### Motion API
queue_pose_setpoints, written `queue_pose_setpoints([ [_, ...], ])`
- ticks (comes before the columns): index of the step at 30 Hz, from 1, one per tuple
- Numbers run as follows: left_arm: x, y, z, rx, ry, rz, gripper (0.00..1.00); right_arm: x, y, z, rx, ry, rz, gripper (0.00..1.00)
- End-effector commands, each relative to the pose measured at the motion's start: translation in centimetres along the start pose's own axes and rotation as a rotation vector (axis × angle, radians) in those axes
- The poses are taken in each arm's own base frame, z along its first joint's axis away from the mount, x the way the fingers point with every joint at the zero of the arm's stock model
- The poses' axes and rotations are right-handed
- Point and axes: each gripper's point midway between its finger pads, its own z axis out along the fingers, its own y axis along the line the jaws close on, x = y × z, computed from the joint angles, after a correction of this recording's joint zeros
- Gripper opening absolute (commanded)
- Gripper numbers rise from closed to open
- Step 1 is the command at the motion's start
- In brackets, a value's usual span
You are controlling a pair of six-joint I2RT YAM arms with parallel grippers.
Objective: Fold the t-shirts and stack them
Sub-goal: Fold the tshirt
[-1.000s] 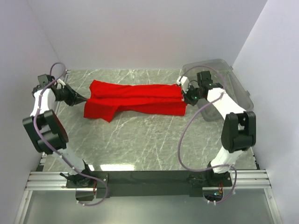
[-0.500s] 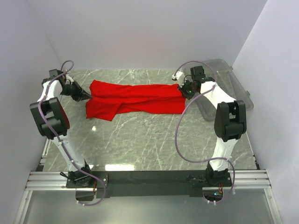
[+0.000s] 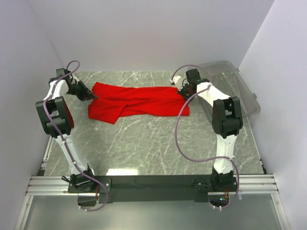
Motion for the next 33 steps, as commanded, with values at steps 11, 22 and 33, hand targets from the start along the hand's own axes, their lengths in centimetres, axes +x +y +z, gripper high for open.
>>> queue_pose_setpoints([
  [11,-1.9,-2.9,-0.4,0.101,-0.072,0.042,0.01,-1.3,-2.7,0.0,0.144,0.014,0.018,0.0],
  [22,-2.2,-1.9,1.0,0.084,-0.052,0.005,0.01,-1.7,-2.9,0.4,0.151,0.016,0.02,0.0],
  [33,-3.1,-1.2,1.8,0.059,-0.066,-0.022,0.01,-1.6,-3.5,0.6,0.189,0.023,0.027,0.0],
])
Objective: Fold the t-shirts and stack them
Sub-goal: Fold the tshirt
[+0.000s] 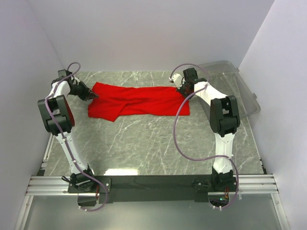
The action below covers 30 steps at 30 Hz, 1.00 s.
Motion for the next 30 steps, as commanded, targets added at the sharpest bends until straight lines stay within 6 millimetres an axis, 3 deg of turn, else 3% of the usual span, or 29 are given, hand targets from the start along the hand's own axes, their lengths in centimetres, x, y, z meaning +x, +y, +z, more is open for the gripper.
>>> queue_pose_setpoints([
  [1,-1.8,-1.7,-0.5,0.031,-0.054,0.035,0.01,-1.4,-1.3,-0.1,0.06,-0.031,0.003,0.0],
  [14,-2.8,-2.1,0.0,0.046,-0.061,0.031,0.01,-1.4,-1.4,0.2,0.065,-0.03,0.005,0.0],
  [23,-2.7,-1.1,0.8,0.028,-0.041,0.011,0.01,-1.0,-1.7,0.5,0.085,-0.011,0.008,0.02],
  [28,-2.9,-1.6,0.6,0.039,-0.054,0.022,0.05,-1.4,-2.0,0.0,0.091,-0.022,0.017,0.18],
  [30,-3.3,-2.9,-0.4,0.064,-0.083,0.046,0.17,-2.3,-2.5,-1.0,0.105,-0.057,0.023,0.27],
])
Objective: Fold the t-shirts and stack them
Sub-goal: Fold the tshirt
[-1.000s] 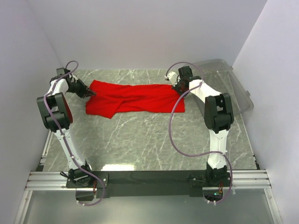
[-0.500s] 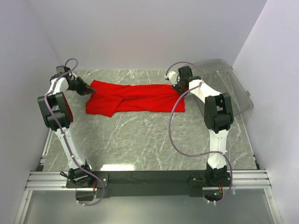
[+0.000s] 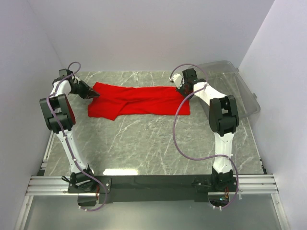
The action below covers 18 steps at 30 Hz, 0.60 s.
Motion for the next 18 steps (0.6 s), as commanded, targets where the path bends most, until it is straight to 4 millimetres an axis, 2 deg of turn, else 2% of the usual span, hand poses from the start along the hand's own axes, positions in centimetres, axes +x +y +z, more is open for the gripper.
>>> queue_pose_setpoints([
  [1,-1.9,-3.5,-2.1,0.066,-0.084,0.069,0.21,-3.0,-2.0,-2.1,0.066,-0.093,0.019,0.3],
  [3,-2.5,-5.2,-3.7,0.094,-0.132,0.103,0.36,-4.0,-2.8,-3.5,0.089,-0.127,0.028,0.37],
  [4,-2.9,-6.0,-4.3,0.113,-0.157,0.12,0.39,-4.5,-3.2,-4.1,0.098,-0.14,0.032,0.38],
  [8,-3.6,-8.3,-7.4,0.123,-0.239,0.178,0.41,-6.3,-3.2,-6.6,0.073,-0.213,0.045,0.39],
  [10,-3.5,-7.9,-8.1,0.091,-0.258,0.199,0.41,-6.2,-2.7,-7.2,0.057,-0.227,0.046,0.4],
  [11,-3.0,-8.5,-9.2,0.092,-0.273,0.218,0.41,-6.7,-2.3,-8.3,0.034,-0.254,0.037,0.4],
  [12,-2.3,-7.5,-9.0,0.065,-0.263,0.219,0.41,-6.3,-1.4,-8.4,0.001,-0.258,0.033,0.4],
  [13,-1.5,-7.9,-10.2,0.071,-0.277,0.234,0.41,-6.1,-0.7,-8.8,-0.029,-0.27,0.016,0.4],
  [14,-0.9,-7.6,-10.4,0.066,-0.277,0.235,0.4,-6.7,0.6,-10.2,-0.091,-0.322,0.001,0.4],
  [15,0.6,-5.6,-9.6,0.033,-0.243,0.207,0.4,-5.8,2.2,-10.1,-0.144,-0.318,-0.008,0.4],
  [16,1.5,-4.8,-9.6,0.02,-0.232,0.195,0.4,-5.6,3.1,-10.5,-0.178,-0.332,-0.011,0.4],
  [17,2.6,-4.8,-10.5,0.021,-0.239,0.197,0.4,-5.7,3.7,-11.8,-0.198,-0.364,-0.009,0.4],
  [18,4.7,-2.4,-9.5,-0.015,-0.187,0.15,0.39,-4.8,5.6,-11.7,-0.26,-0.367,-0.001,0.4],
])
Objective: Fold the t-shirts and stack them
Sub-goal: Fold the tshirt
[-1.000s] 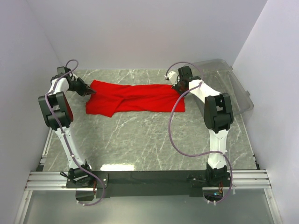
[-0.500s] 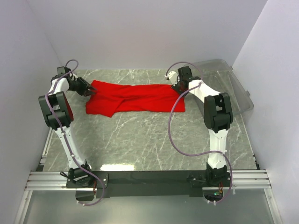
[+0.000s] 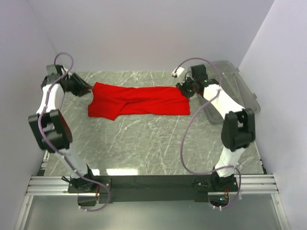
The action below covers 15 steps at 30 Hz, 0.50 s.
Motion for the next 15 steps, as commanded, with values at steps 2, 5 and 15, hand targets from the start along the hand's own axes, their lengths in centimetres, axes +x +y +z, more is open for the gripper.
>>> queue_pose_setpoints([
  [2,7.2,4.2,-1.2,-0.085,0.093,-0.055,0.38,-1.0,5.0,-3.2,-0.17,-0.131,0.03,0.4],
  [5,11.5,6.2,-1.4,-0.113,0.152,-0.081,0.38,0.1,6.6,-3.6,-0.201,-0.13,0.072,0.4],
  [15,14.5,6.5,3.1,-0.076,0.219,-0.112,0.38,1.3,7.8,-3.9,-0.216,-0.112,0.117,0.4],
])
